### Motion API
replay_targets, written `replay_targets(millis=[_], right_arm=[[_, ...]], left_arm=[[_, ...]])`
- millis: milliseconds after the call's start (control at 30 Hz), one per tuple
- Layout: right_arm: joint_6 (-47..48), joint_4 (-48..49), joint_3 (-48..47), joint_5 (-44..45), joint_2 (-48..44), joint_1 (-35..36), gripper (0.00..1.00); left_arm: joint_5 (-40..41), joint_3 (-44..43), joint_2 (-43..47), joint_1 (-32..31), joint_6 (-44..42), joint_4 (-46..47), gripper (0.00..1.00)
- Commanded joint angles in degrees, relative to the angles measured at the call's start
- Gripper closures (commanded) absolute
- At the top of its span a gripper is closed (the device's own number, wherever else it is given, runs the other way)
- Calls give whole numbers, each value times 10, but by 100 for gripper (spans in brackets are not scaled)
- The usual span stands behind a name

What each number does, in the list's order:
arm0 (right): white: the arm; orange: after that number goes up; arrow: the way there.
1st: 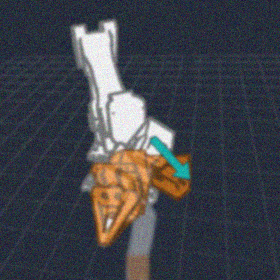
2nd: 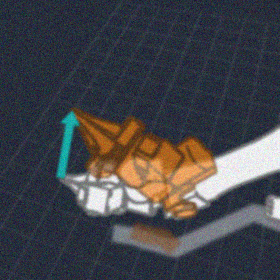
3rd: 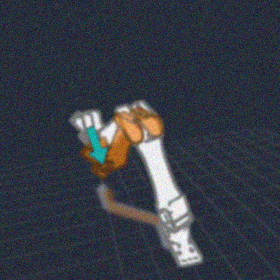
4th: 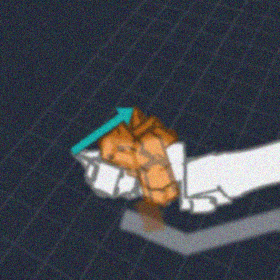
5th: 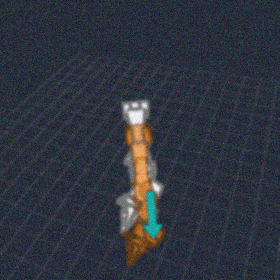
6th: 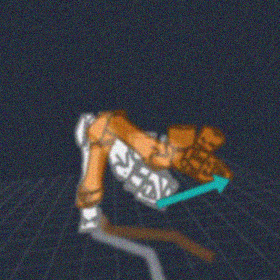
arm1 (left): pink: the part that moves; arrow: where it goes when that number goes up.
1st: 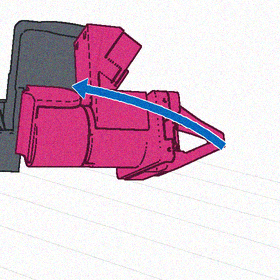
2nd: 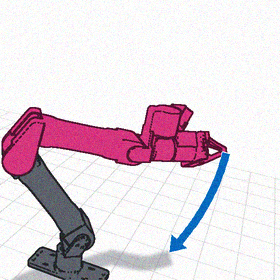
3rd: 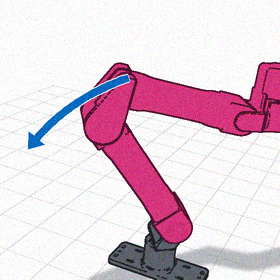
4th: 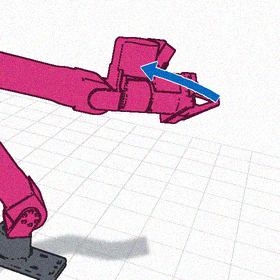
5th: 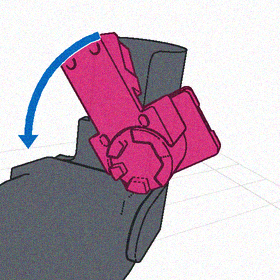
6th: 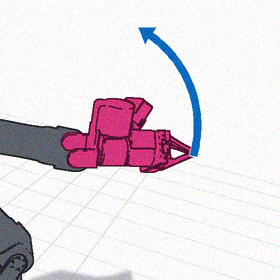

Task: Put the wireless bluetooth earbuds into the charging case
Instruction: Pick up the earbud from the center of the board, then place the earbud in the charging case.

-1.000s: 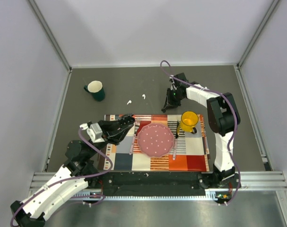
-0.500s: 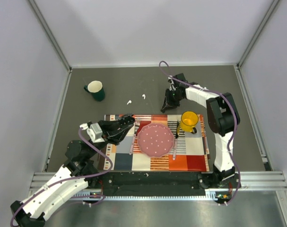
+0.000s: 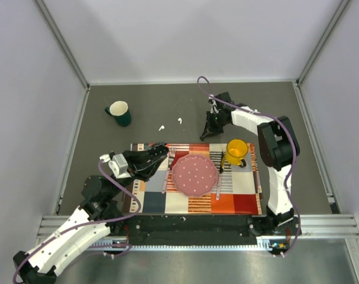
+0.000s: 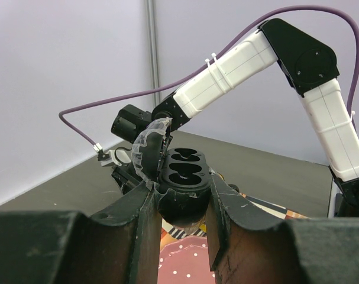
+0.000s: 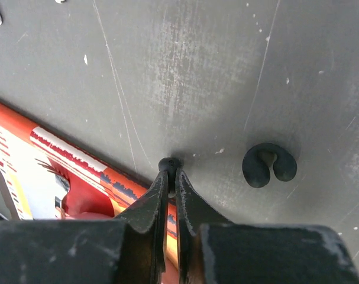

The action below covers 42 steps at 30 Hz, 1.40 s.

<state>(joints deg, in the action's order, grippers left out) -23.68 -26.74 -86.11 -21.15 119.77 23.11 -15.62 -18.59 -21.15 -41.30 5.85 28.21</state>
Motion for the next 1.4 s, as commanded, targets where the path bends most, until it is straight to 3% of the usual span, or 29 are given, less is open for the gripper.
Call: replay_targets(millis=[0,200,600,800,1067,1367], right_arm=[[18,23,18,-13,-29,6,99],[80,42,25,-64,-130,4,100],[276,23,30,-388,-329,-3,100],[348,6,37,-479,-424,-2,100],[475,-9,52,-495,-532,49,100],[588,-124,13,-423,-540,131,100]], left_arm=[[7,-2,7,0,0,11,100],[4,-7,7,0,0,4,100],[-11,-10,1,0,-7,6,100],[-26,-18,-13,0,5,6,100],[-80,-25,-53,0,26,55,100],[-161,-32,-98,0,33,113,100]])
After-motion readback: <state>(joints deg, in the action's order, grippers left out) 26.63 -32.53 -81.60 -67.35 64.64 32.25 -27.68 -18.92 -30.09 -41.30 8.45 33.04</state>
